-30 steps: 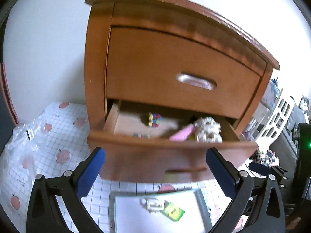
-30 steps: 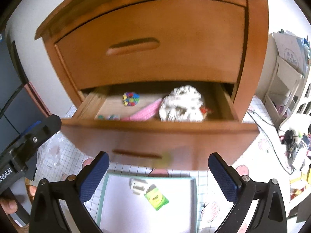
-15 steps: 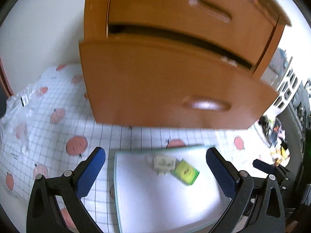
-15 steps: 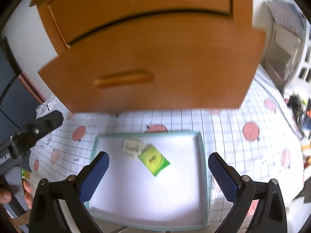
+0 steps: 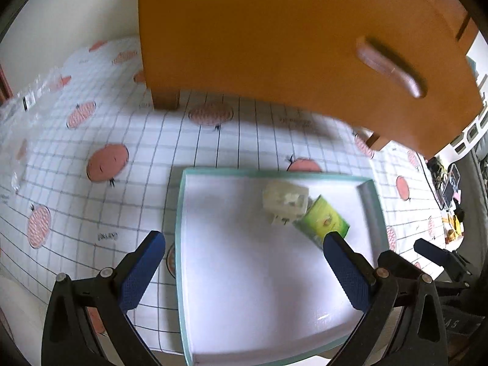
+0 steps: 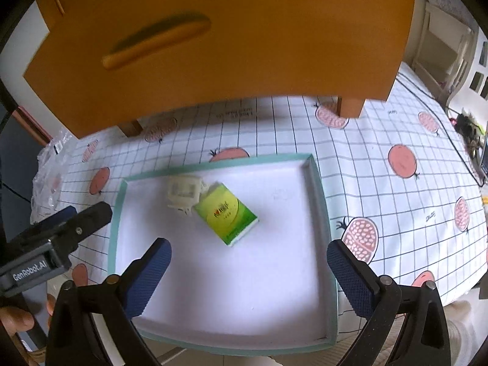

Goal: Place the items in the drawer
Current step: 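Grasp the white plastic clip with the left tool while the right tool grasps the green tissue packet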

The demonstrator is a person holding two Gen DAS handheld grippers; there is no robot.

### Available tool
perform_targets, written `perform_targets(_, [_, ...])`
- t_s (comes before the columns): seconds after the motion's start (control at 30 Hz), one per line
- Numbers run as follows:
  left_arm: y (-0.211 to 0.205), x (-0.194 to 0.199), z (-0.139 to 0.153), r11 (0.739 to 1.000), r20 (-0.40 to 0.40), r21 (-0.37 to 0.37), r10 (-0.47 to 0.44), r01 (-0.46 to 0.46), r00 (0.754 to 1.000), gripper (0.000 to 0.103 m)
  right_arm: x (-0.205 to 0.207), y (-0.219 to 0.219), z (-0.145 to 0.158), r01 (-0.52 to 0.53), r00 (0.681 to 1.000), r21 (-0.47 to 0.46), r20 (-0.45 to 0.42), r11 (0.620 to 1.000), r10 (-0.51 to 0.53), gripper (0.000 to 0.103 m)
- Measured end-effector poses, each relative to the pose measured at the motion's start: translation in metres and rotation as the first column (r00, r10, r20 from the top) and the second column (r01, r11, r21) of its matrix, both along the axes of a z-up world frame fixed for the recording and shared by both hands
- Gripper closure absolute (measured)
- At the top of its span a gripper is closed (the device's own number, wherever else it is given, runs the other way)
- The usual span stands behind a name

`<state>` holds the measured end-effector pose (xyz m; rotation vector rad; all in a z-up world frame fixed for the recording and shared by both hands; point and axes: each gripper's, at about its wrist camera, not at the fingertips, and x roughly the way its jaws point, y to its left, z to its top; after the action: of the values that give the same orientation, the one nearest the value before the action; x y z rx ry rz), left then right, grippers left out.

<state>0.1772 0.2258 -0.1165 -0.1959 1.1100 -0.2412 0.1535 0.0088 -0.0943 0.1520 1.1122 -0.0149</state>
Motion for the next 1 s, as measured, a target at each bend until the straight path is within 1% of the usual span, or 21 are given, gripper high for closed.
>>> perform_targets(0.17, [-0.003, 0.001, -0.021, 1.000, -0.049, -0.003, -0.007, 0.007, 0.999, 0.001, 0.008, 0.001, -0.019, -0.004, 0.999, 0.020, -0.047, 1.000, 0.005, 0.000])
perform_targets(0.23, [-0.002, 0.004, -0.028, 1.000, -0.063, 0.006, 0.004, -0.004, 0.998, 0.001, 0.013, 0.004, -0.027, -0.012, 0.998, 0.026, -0.062, 1.000, 0.014, 0.000])
perform_targets(0.33, [0.004, 0.010, -0.038, 0.999, -0.093, -0.012, 0.033, -0.034, 0.995, 0.001, 0.020, 0.006, -0.038, -0.017, 0.996, 0.038, -0.084, 0.999, 0.020, 0.000])
perform_targets(0.5, [0.007, 0.017, -0.044, 0.998, -0.117, -0.039, 0.050, -0.055, 0.992, 0.001, 0.031, 0.009, -0.057, -0.026, 0.992, 0.034, -0.121, 0.999, 0.029, 0.000])
perform_targets(0.6, [0.003, 0.023, -0.045, 0.998, -0.125, -0.045, 0.046, -0.052, 0.991, 0.001, 0.038, 0.012, -0.067, -0.042, 0.990, 0.029, -0.136, 0.999, 0.046, 0.000])
perform_targets(0.7, [-0.004, 0.029, -0.046, 0.999, -0.112, -0.019, 0.036, -0.038, 0.993, 0.001, 0.043, 0.013, -0.074, -0.058, 0.988, 0.023, -0.140, 0.998, 0.060, 0.000])
perform_targets(0.8, [-0.009, 0.035, -0.048, 0.999, -0.123, -0.039, 0.024, -0.029, 0.992, 0.001, 0.048, 0.013, -0.079, -0.062, 0.988, 0.022, -0.141, 0.998, 0.065, 0.000])
perform_targets(0.87, [-0.013, 0.039, -0.049, 0.999, -0.131, -0.043, 0.024, -0.030, 0.991, 0.001, 0.052, 0.011, -0.082, -0.061, 0.988, 0.031, -0.139, 0.998, 0.065, 0.000])
perform_targets(1.0, [-0.027, 0.048, -0.050, 0.999, -0.134, -0.040, -0.006, 0.000, 0.991, 0.001, 0.058, 0.007, -0.086, -0.057, 0.990, 0.041, -0.128, 0.998, 0.062, 0.000])
